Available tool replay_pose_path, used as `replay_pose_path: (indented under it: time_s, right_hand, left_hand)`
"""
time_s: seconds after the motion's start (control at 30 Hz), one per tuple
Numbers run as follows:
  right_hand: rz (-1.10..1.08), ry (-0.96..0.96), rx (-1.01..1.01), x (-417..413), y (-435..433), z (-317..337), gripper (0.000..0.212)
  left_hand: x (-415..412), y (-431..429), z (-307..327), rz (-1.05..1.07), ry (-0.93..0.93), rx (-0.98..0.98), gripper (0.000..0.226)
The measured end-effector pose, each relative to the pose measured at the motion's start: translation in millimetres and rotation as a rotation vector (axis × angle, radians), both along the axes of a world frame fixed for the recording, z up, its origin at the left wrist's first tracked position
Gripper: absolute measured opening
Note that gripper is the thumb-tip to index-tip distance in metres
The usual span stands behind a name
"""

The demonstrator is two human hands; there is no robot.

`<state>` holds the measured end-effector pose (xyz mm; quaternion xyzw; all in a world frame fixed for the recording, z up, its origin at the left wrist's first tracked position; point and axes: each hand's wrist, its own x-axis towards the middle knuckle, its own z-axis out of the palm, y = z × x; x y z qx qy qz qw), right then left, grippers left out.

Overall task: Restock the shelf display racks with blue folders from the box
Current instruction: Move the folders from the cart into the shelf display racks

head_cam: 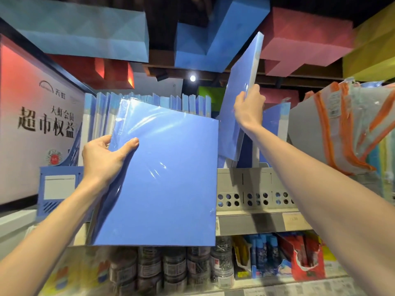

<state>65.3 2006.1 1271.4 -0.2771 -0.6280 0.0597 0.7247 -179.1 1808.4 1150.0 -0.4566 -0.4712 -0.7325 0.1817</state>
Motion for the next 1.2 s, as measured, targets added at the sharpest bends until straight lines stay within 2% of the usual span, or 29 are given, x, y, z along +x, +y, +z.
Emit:
replay_pose_path:
  time_s: [0.1, 0.2, 0.33, 0.4, 0.5, 0.53, 0.63, 0.7, 0.77, 0.93, 1.0, 1.1, 1.2]
  right_hand:
    - [0.004, -0.036, -0.002, -18.9, -1.5, -9.5, 0.013]
    - [0.012, -0.055, -0.019, -36.3, -2.1, -24.3, 0.025]
    - [0.043, 0.009, -0.020, -41.0, -0.1, -25.5, 0.028]
    - [0.052, 0.045, -0.017, -41.4, 1.2, -28.9, 0.027]
    - [0.051, -0.027, -0.057, -45.0, 1.1, -39.0, 0.027]
    - [0.073, -0.074, -0.067, -44.1, 0.9, -41.7, 0.028]
    - [0.116, -0.225, -0.066, -33.0, 3.1, -44.3, 0.032]
    - [0.144, -0.282, -0.115, -23.4, 9.5, -43.1, 0.035]
    - [0.161, -0.290, -0.169, -15.6, 13.6, -43.9, 0.034]
    - [0.311, -0.148, -0.194, -5.2, 8.6, -55.3, 0.025]
    - [0.281, -0.154, -0.176, -2.7, 5.1, -64.4, 0.021]
    - [0.299, -0.175, -0.270, 0.0, 5.9, -77.4, 0.009]
    - [0.284, -0.161, -0.301, -0.2, 10.0, -82.1, 0.015]
  left_hand:
    - [-3.6, -0.4, 0.9, -0.005, -0.007, 0.010, 0.021]
    - [-2.6, -0.8, 0.1, -0.016, 0.004, 0.009, 0.020]
    - [-6.6, -1.8, -1.0, -0.005, -0.005, 0.009, 0.013]
    - [-9.2, -1.1, -0.3, -0.017, -0.015, 0.002, 0.023]
    - [-13.7, -3.1, -0.3, 0.001, -0.026, -0.013, 0.052]
    - [-15.2, -3.2, 0.6, 0.003, -0.025, -0.015, 0.051]
    - [-15.7, -3.3, 2.0, 0.003, -0.027, 0.001, 0.026]
    - [-13.1, -3.7, -0.4, -0.013, -0.025, 0.009, 0.017]
    - [-15.8, -2.4, -3.3, -0.039, -0.044, 0.009, 0.018]
    - [-13.2, 1.3, -9.0, -0.120, -0.052, 0.063, 0.023]
    - [-7.1, 1.6, -8.6, -0.145, -0.055, 0.081, 0.017]
    - [-3.6, 3.6, -10.4, -0.174, -0.072, 0.109, 0.022]
    - [-1.5, 5.1, -10.6, -0.196, -0.083, 0.120, 0.020]
